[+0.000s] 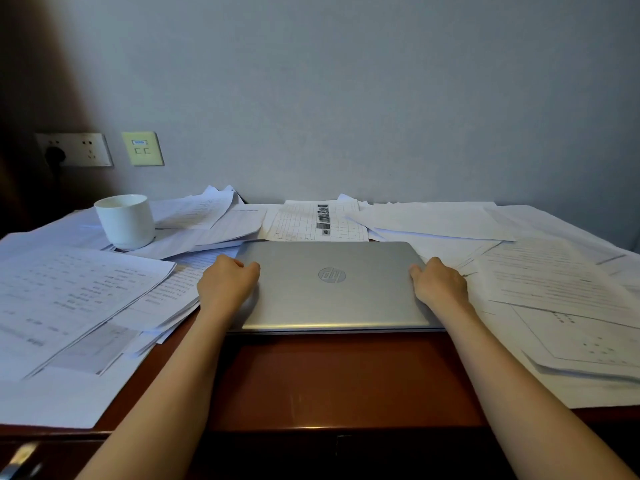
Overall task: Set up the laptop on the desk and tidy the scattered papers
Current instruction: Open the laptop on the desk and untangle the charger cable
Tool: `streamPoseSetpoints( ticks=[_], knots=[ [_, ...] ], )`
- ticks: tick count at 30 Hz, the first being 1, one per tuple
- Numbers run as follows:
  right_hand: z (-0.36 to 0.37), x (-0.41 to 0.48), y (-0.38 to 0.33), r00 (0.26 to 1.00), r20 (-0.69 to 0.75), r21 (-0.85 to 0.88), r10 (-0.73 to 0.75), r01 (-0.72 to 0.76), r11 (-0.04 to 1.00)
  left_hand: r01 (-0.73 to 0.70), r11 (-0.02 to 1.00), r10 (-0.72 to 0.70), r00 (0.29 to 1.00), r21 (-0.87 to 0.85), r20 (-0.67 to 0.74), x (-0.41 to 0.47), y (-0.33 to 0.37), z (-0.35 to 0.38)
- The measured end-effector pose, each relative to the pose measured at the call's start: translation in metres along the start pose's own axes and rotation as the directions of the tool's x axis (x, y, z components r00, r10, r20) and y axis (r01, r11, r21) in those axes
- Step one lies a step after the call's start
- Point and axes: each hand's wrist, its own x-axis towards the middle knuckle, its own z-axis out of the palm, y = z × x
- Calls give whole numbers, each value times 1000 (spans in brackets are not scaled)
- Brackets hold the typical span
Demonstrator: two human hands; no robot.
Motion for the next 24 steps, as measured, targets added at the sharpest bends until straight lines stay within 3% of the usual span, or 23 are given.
streamPoseSetpoints(
  ticks=[18, 20, 22, 24],
  knots=[
    [-5, -13, 0, 999, -44, -68, 25, -28, 997, 10, 997, -9, 1000, 77, -13, -15, 4, -7],
    [-7, -21, -3, 990, -116, -129, -79, 64, 990, 7, 995, -9, 1000, 103, 18, -17, 5, -6],
    [-7, -32, -11, 938, -156, -161, -309, 284, 945, -5, 990, -1, 999, 138, 43, -19, 5, -4],
    [-3, -49, -21, 833, -49, 1, -552, 552, 834, -26, 987, 19, 999, 160, 44, -21, 4, -3]
  ],
)
